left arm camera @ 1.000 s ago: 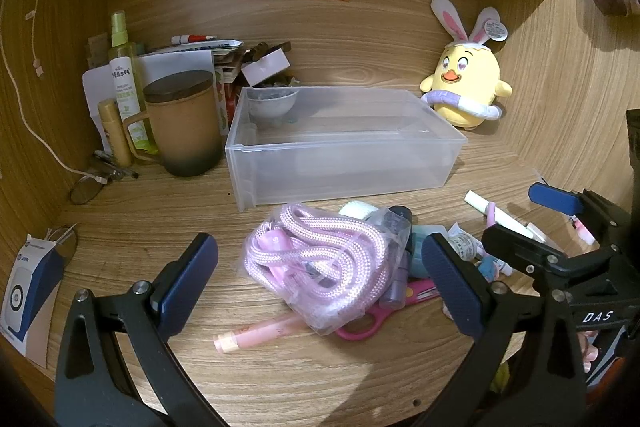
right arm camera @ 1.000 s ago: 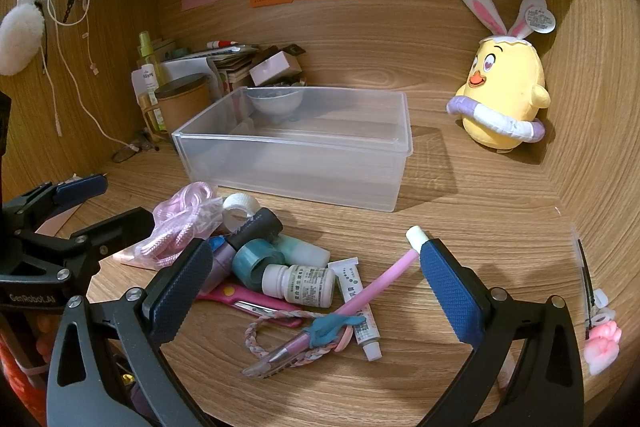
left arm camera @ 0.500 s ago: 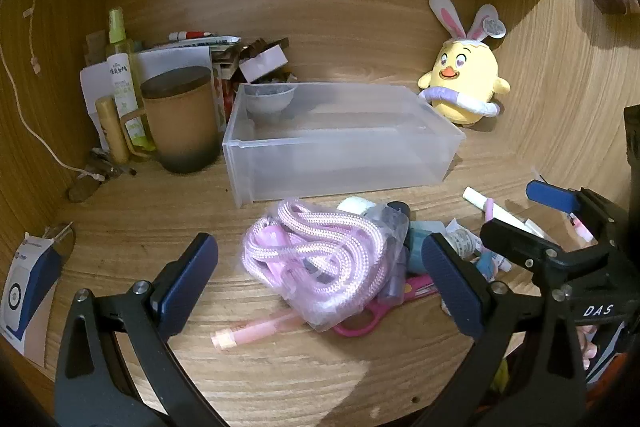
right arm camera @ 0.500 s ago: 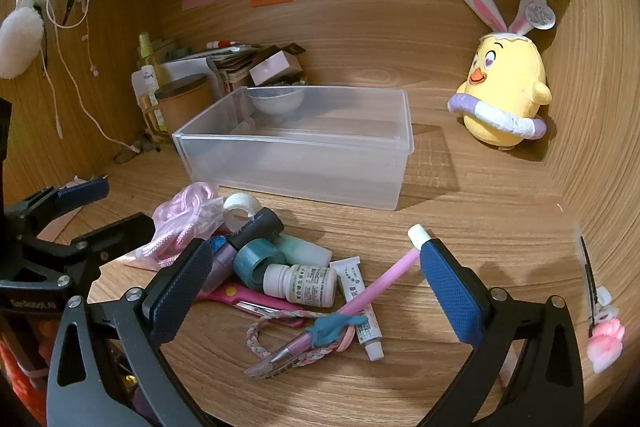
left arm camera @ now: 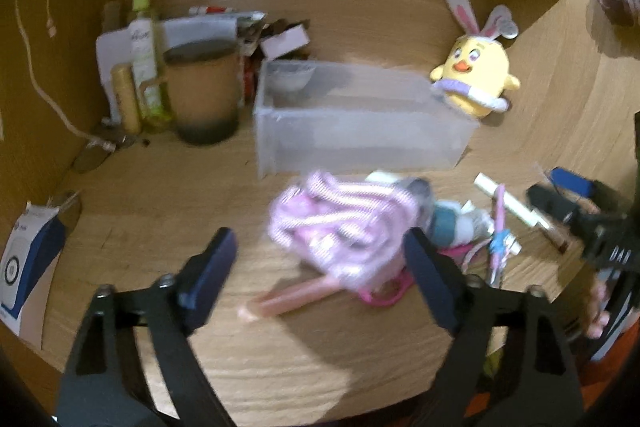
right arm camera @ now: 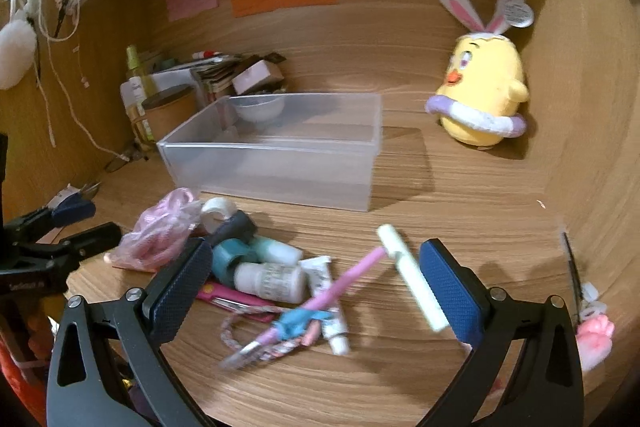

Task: Organize objects
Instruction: 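Grasp the pink lip gloss tube with the left gripper, then carry the lip gloss tube into the clear box and open the left gripper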

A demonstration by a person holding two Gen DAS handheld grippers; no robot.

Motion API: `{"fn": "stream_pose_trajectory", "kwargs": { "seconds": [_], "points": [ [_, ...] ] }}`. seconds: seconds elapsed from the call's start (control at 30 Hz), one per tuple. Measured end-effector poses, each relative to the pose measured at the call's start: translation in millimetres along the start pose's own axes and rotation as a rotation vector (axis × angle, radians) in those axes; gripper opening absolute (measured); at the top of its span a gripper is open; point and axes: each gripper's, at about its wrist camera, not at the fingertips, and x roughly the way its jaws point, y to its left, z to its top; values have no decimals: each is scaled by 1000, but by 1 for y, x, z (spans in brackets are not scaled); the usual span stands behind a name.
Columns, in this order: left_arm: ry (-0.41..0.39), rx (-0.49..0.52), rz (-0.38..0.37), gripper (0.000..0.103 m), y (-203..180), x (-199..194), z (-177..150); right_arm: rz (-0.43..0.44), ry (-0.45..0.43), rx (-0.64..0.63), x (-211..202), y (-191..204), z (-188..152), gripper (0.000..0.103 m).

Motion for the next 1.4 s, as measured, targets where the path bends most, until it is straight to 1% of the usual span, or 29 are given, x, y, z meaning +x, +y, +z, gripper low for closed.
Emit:
{"fn": "stream_pose_trajectory", "kwargs": {
  "seconds": [0.03,0.1,0.13,0.23,0.33,0.43,0.53,0.6,0.67,0.7,0.77,0.8,0.83,0.87,0.9,0.93,1.0,1.03,1.07,1.1,1.13,1.27,1.4],
  "points": [
    [13,-9,-3,81,5,0,-3,-16,3,6,-1,-6,-1,102],
    [32,-23,-7,80,12,0,-9,-45,10,14,-4,-16,-3,98],
    [38,-23,-5,80,15,-1,-12,-61,18,19,-5,-23,-5,94],
    [59,3,-4,80,17,-1,-21,-106,45,32,-6,-40,-10,87],
    [95,24,-8,80,16,10,-23,-146,77,50,-5,-55,-17,81],
    [130,40,-31,80,16,23,-21,-160,112,68,0,-68,-23,75],
    [146,76,-31,80,14,34,-21,-175,154,84,4,-80,-33,70],
    [162,91,-39,78,11,41,-20,-179,174,96,4,-85,-38,69],
    [175,95,-55,74,10,46,-19,-187,182,107,3,-88,-42,68],
    [173,92,-66,69,10,46,-19,-194,184,107,2,-90,-43,67],
    [176,88,-83,63,10,45,-19,-209,192,94,3,-89,-44,59],
    [174,88,-80,57,10,45,-20,-215,201,84,4,-90,-45,56],
    [172,94,-74,55,9,43,-21,-214,211,83,6,-91,-46,50],
    [169,103,-66,49,8,41,-23,-211,218,84,6,-93,-47,45],
    [167,109,-63,44,7,40,-24,-207,230,88,8,-96,-48,43],
    [165,115,-61,42,6,38,-26,-208,235,90,9,-98,-50,39],
    [164,124,-52,32,3,36,-28,-230,228,79,8,-100,-51,33],
    [164,131,-48,30,2,34,-29,-233,225,79,9,-100,-51,27],
    [163,136,-48,24,1,33,-30,-234,223,78,9,-100,-51,22],
    [163,141,-47,17,-1,33,-31,-233,222,75,9,-100,-51,19],
    [163,145,-43,15,-3,32,-31,-235,221,73,10,-100,-51,14],
    [159,149,-20,14,-5,28,-35,-239,215,88,12,-99,-49,14],
    [162,110,12,14,4,21,-37,-233,189,89,9,-96,-43,14]
  ]
}}
